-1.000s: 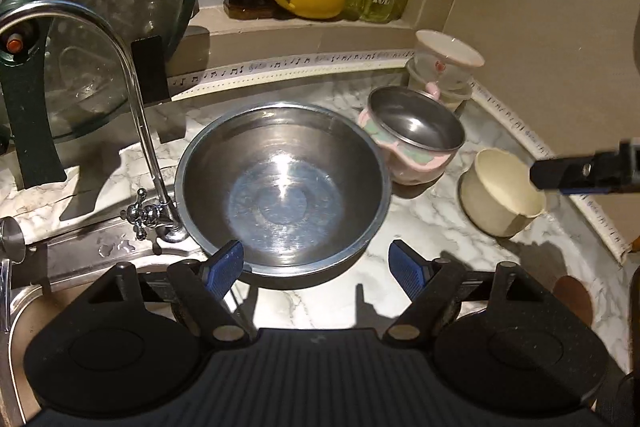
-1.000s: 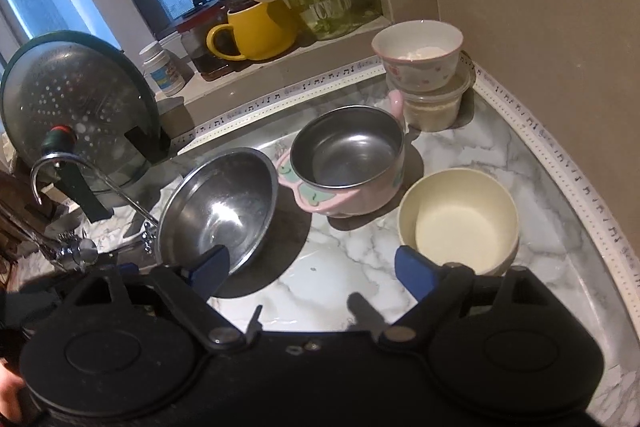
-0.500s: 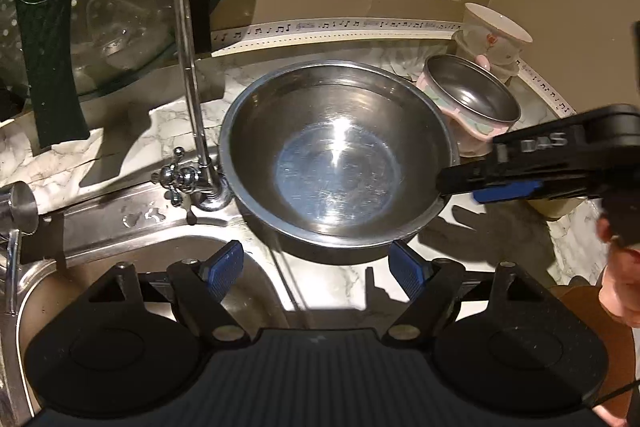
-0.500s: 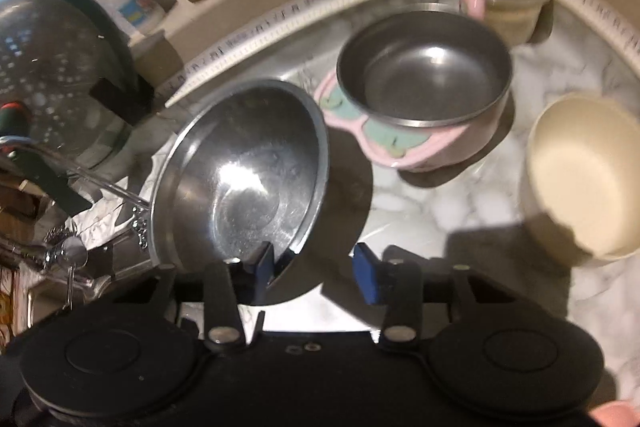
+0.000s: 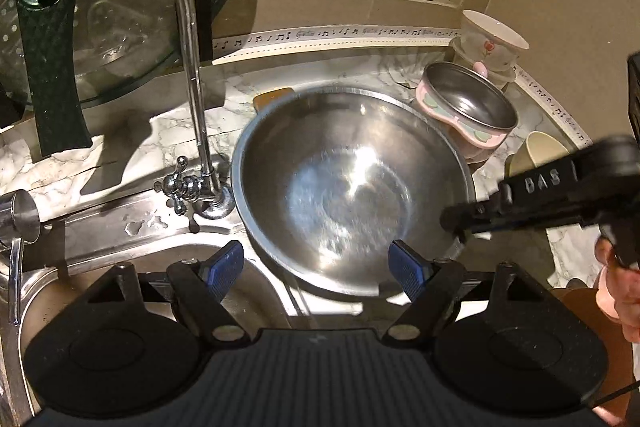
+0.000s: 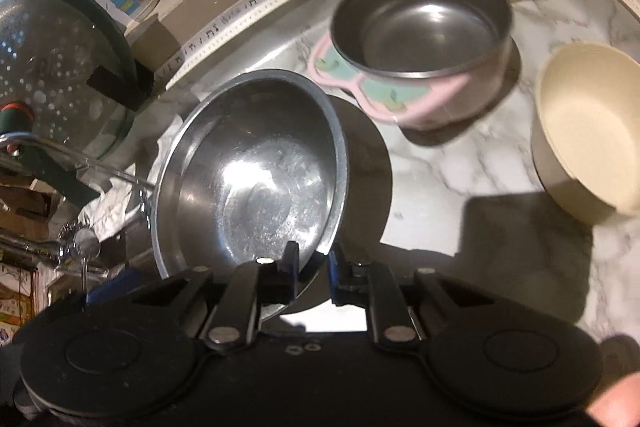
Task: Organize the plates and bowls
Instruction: 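Grip the steel basin rim with both grippers and lower it into the sink, then move both grippers to the steel pot with pink handles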
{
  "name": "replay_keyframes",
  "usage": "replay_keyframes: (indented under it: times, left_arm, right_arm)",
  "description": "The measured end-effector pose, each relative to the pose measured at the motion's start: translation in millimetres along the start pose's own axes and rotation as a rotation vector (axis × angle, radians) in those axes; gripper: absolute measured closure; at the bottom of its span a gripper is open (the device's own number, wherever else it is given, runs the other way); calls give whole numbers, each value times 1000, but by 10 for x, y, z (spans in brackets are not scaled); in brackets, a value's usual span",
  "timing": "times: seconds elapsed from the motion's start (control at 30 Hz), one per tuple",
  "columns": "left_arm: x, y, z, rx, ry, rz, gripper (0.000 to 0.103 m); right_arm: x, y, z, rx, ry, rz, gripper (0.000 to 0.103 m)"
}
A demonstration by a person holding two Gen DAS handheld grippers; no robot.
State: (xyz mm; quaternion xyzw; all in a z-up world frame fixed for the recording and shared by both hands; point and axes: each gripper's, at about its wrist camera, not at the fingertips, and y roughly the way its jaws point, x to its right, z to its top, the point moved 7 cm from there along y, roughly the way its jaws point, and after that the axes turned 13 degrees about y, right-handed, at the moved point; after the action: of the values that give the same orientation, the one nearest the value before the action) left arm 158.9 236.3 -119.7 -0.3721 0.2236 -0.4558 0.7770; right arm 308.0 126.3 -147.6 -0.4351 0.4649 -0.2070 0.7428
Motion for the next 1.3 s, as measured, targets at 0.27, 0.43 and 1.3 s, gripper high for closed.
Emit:
replay_keyframes:
  times: [0.27,0.43,1.3]
  left_arm:
    - [183,-23,30,11,57,-5,24]
    - [357,-19,72,13,86,-35,24]
    - [1655,147,869,74,286,-211,23]
  right_arm:
    - [229,-262,-151,-18,-26,-29,88]
    - [348,-333,-186,-17,-25,-48,84]
    - [1105,-1274,508,223,-97,-186,56]
